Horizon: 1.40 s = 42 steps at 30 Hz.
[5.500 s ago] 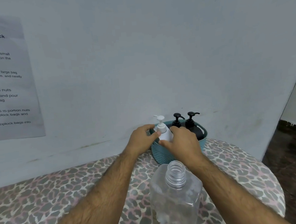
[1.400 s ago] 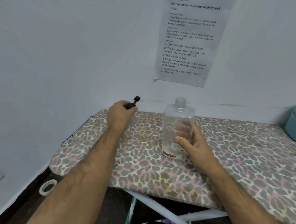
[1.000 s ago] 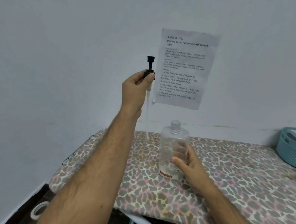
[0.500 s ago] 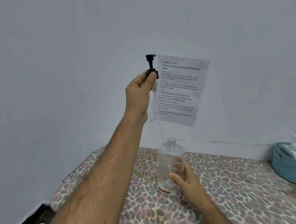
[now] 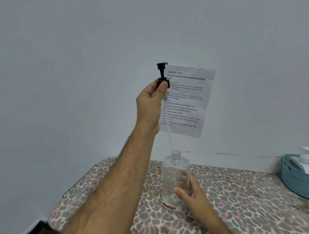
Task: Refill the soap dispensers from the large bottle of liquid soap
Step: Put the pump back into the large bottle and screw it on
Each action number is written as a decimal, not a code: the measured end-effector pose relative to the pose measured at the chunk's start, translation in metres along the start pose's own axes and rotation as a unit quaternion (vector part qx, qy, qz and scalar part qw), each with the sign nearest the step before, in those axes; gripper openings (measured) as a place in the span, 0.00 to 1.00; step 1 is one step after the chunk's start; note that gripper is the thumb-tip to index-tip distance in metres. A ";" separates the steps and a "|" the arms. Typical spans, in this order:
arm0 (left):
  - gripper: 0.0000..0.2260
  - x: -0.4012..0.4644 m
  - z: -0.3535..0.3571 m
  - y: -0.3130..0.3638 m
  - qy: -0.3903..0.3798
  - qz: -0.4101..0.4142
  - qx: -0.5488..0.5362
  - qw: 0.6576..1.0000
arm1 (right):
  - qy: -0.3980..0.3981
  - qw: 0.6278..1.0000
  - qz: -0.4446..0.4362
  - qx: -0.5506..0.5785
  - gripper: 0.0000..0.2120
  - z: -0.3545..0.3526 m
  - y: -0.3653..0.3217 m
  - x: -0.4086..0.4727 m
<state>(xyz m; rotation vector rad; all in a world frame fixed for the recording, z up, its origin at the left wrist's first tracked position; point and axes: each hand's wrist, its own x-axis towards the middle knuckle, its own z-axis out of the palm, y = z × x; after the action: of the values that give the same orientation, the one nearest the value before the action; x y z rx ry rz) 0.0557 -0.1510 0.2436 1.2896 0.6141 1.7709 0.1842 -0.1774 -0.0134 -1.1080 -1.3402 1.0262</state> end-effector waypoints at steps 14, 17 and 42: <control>0.12 -0.001 0.004 -0.009 -0.013 -0.005 0.026 1.000 | -0.002 1.000 -0.007 -0.004 0.26 0.000 0.000 0.000; 0.12 -0.007 0.000 -0.024 -0.018 -0.020 0.032 0.999 | -0.001 1.000 -0.006 -0.004 0.26 0.000 -0.001 0.000; 0.10 -0.053 -0.056 -0.106 -0.156 -0.108 0.121 0.974 | -0.013 1.000 -0.011 -0.016 0.26 -0.001 -0.003 0.000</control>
<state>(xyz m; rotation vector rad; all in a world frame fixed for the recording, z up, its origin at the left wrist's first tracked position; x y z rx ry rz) 0.0458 -0.1353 0.1133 1.5637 0.7739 1.3123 0.1853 -0.1779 -0.0100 -1.1035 -1.3915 1.0095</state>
